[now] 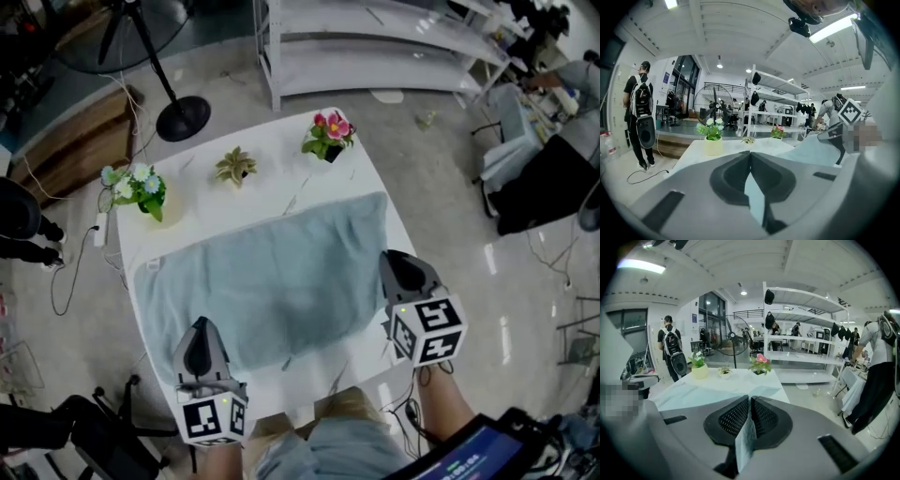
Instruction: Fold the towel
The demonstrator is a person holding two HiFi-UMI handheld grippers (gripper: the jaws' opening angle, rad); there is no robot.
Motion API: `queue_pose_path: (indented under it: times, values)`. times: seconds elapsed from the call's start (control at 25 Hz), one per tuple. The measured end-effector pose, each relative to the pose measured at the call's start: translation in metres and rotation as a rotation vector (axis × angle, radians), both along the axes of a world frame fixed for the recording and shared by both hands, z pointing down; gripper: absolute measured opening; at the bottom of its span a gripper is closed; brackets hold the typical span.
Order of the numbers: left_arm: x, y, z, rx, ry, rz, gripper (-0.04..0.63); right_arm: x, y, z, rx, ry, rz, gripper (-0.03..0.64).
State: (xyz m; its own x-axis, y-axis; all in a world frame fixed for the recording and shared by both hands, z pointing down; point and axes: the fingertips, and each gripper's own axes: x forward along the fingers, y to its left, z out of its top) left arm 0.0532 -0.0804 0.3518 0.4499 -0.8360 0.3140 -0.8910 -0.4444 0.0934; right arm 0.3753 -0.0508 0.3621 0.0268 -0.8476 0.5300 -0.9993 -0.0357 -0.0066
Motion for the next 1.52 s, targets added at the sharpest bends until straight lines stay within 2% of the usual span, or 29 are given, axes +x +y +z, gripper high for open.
queue_pose_path:
  times: [0.44, 0.88, 1.08, 1.24, 1.52]
  values:
    - [-0.106, 0.027, -0.023, 0.035, 0.037, -0.131, 0.006, -0.122, -0.034, -0.037, 0.061, 0.076, -0.167, 0.035]
    - [-0.232, 0.057, -0.024, 0.049, 0.054, -0.29, 0.008, -0.266, -0.059, -0.035, 0.073, 0.103, -0.339, 0.035]
    - [-0.287, 0.082, -0.015, 0.029, 0.051, -0.37, 0.007, -0.337, -0.063, -0.011, 0.054, 0.079, -0.416, 0.035]
    - [-0.32, 0.098, -0.002, 0.001, 0.045, -0.422, 0.008, -0.386, -0.066, 0.027, 0.004, 0.067, -0.473, 0.035]
    - [-0.351, 0.111, 0.021, -0.04, 0.056, -0.46, 0.008, -0.428, -0.063, 0.082, -0.084, 0.077, -0.517, 0.035]
